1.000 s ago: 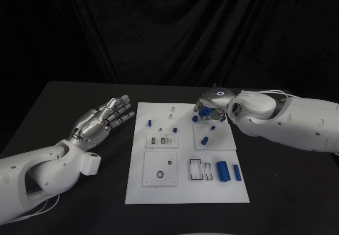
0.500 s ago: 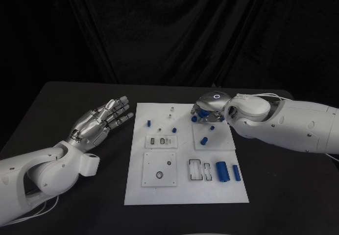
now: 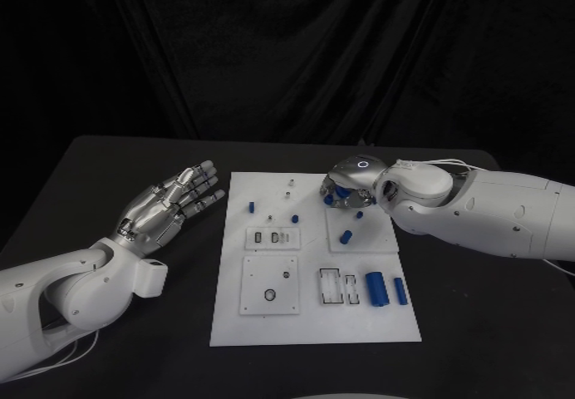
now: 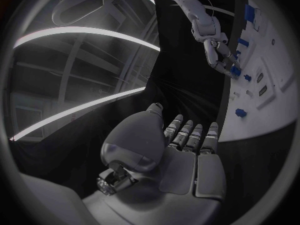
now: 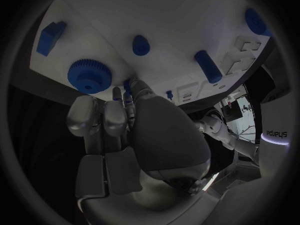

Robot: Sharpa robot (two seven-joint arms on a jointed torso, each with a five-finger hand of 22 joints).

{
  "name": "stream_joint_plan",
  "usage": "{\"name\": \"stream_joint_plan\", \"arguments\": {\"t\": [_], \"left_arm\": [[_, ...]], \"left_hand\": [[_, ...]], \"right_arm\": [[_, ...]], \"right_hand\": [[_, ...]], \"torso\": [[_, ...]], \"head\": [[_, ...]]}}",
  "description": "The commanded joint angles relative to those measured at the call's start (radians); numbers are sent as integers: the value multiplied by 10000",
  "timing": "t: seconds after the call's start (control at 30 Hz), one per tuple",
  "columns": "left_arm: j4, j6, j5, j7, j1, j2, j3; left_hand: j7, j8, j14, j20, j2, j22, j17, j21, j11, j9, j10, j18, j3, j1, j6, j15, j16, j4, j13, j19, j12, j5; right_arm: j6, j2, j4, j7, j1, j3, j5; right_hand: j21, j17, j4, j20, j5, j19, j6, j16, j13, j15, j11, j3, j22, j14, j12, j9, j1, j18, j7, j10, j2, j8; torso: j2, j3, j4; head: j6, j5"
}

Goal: Assemble the parts on the task board

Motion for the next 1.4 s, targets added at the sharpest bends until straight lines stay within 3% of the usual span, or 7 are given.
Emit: {"name": "stream_joint_plan", "arguments": {"t": [0.03, 0.27, 0.5, 0.73, 1.07, 1.23, 1.4], "left_arm": [[-20, 182, 5, 2358, 19, 29, -4], [-79, 202, 6, 2310, 18, 64, -19], [-108, 229, 6, 2264, 17, 74, -38], [-141, 251, 6, 2230, 17, 83, -52], [-111, 245, 6, 2209, 16, 11, -62], [-97, 212, 74, 2173, 16, -8, -64], [-104, 209, 140, 2154, 16, 15, -66]], "left_hand": [[-7, -7, 21, 35, 17, 10, 14, 40, 32, -8, -23, 32, 64, 116, 0, 86, 45, -6, 10, 0, 15, 40], [18, -8, 15, 36, 21, 9, 13, 41, 23, -8, -33, 25, 81, 139, -4, 93, 44, -19, 9, 1, 10, 78], [57, -6, 19, 38, 22, 8, 14, 43, 11, -7, -38, 12, 118, 188, -6, 102, 51, -52, 9, 4, 6, 138], [103, -1, 22, 39, 21, 7, 16, 48, -2, -4, -36, -2, 159, 240, 11, 110, 58, -93, 10, 10, 5, 203], [157, 6, 26, 38, 9, 7, 17, 55, -10, 0, -31, -20, 231, 327, 36, 113, 69, -175, 11, 22, 4, 322], [167, 8, 31, 38, 3, 7, 19, 57, -8, 2, -18, -25, 252, 351, 45, 114, 74, -202, 14, 25, 7, 368], [195, 14, 33, 39, -3, 7, 19, 60, -8, 5, 1, -30, 271, 371, 73, 113, 78, -226, 16, 30, 12, 407]], "right_arm": [[-292, 5, -23, 66, -31, 8, -90], [-430, 22, -34, 115, -41, 8, -90], [-583, 13, -37, 196, -44, 8, 48], [-863, -29, -24, 280, -45, 9, 153], [-1252, -146, 152, 288, 16, 31, 258], [-1124, -83, 226, 176, 229, 43, 276], [-1026, 119, 130, 148, 350, 52, 320]], "right_hand": [[-32, 29, 16, 79, -72, -15, 164, -29, 9, 75, -9, 117, 27, 8, -51, 40, -80, -82, 2, 132, 71, 93], [5, 121, 155, 114, -187, -2, 725, 2, 12, 107, -19, 349, 130, 23, -150, 224, -181, -91, 58, 366, 147, 326], [88, 271, 159, 126, -222, 61, 1306, 67, 23, 108, -64, 647, 303, 75, -167, 486, -134, -112, 10, 866, 284, 593], [179, 398, 117, 31, -231, 136, 1788, 109, 32, -12, -226, 858, 496, 130, -179, 797, -133, -136, -31, 1485, 330, 856], [251, 487, 65, -82, -199, 213, 2044, 117, 23, -130, -363, 970, 666, 186, -316, 1102, -204, -166, -31, 1940, 324, 1043], [275, 524, 15, -129, -89, 242, 2117, 116, 19, -177, -419, 1031, 733, 210, -406, 1244, -210, -177, -11, 2122, 307, 1116], [277, 523, 0, -150, -78, 246, 2156, 102, 19, -197, -442, 1055, 752, 214, -454, 1327, -235, -180, -17, 2233, 298, 1159]], "torso": [[8, -10, -14], [13, -15, -11], [14, -23, -29], [18, -18, -31], [27, -20, -25], [31, -23, -46], [28, -27, -47]], "head": [[-30, 8], [-74, -10], [-114, 21], [-129, 44], [-67, 61], [39, 107], [51, 114]]}}
